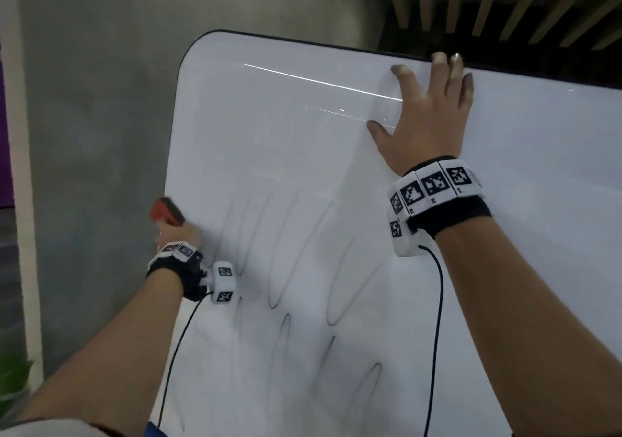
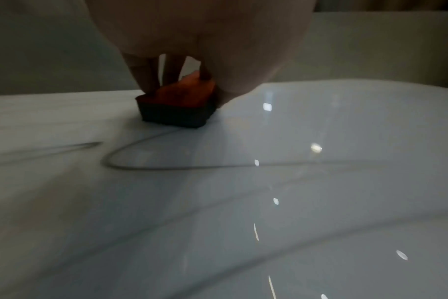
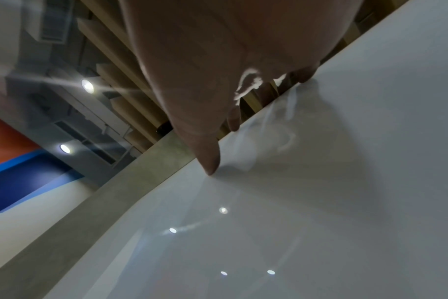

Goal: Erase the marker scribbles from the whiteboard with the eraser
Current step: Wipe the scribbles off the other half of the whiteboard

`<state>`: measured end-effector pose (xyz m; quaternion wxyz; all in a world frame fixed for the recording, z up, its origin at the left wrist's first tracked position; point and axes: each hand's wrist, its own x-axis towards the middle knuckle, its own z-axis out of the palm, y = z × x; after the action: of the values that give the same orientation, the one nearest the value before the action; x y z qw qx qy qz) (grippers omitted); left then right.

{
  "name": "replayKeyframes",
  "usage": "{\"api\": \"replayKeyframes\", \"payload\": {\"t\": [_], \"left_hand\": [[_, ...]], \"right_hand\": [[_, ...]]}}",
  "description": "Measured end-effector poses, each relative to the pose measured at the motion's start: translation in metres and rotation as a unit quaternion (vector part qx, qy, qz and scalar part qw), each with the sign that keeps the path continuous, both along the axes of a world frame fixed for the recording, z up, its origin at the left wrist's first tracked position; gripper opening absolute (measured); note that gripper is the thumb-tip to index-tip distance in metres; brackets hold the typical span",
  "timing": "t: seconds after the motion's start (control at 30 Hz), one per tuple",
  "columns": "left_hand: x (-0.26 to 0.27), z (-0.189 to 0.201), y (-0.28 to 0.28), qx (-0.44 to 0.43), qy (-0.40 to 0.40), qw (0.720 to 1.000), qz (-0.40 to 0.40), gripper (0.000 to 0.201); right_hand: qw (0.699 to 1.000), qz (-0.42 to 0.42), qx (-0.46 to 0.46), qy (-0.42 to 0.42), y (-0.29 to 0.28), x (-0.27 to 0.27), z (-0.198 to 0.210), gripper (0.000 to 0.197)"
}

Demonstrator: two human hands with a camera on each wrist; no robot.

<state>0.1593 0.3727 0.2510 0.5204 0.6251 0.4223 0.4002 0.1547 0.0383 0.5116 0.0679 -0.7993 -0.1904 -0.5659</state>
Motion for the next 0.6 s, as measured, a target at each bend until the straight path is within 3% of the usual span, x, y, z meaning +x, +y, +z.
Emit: {"api": "replayKeyframes", "payload": {"t": [0.07,0.17,0.23,0.3,0.37,0.43,0.53,0.6], "left_hand": [[-0.002,-0.016,-0.003,-0.051,0.021,0.999,-0.002,0.045],[-0.001,0.000,-0.025,-0.006,0.010,1.000,0.015,0.051],[0.001,0.021,-0.048,0.118,-0.045,0.992,0.013,0.056],[0.001,0.035,-0.071,0.288,-0.122,0.949,-0.030,0.057],[0.005,0.040,-0.078,0.370,-0.163,0.912,-0.061,0.057],[0.012,0.039,-0.069,0.346,-0.157,0.924,-0.023,0.057],[0.018,0.034,-0.041,0.174,-0.104,0.978,0.052,0.058],[0.016,0.043,-0.030,0.060,-0.075,0.994,0.057,0.057]], "right_hand": [[1.000,-0.001,-0.003,0.004,-0.001,-0.002,0.002,0.074],[1.000,0.004,0.000,0.008,0.000,-0.003,0.002,0.074],[1.000,0.001,0.008,0.010,0.003,-0.003,0.002,0.074],[1.000,0.003,0.015,0.009,0.005,-0.002,0.002,0.073],[1.000,0.006,0.019,0.006,0.005,-0.001,0.001,0.073],[1.000,0.009,0.012,0.004,0.002,0.002,0.000,0.072],[1.000,0.005,-0.002,0.010,-0.004,0.003,0.000,0.074],[1.000,0.005,-0.008,0.014,-0.004,0.002,0.001,0.075]]}}
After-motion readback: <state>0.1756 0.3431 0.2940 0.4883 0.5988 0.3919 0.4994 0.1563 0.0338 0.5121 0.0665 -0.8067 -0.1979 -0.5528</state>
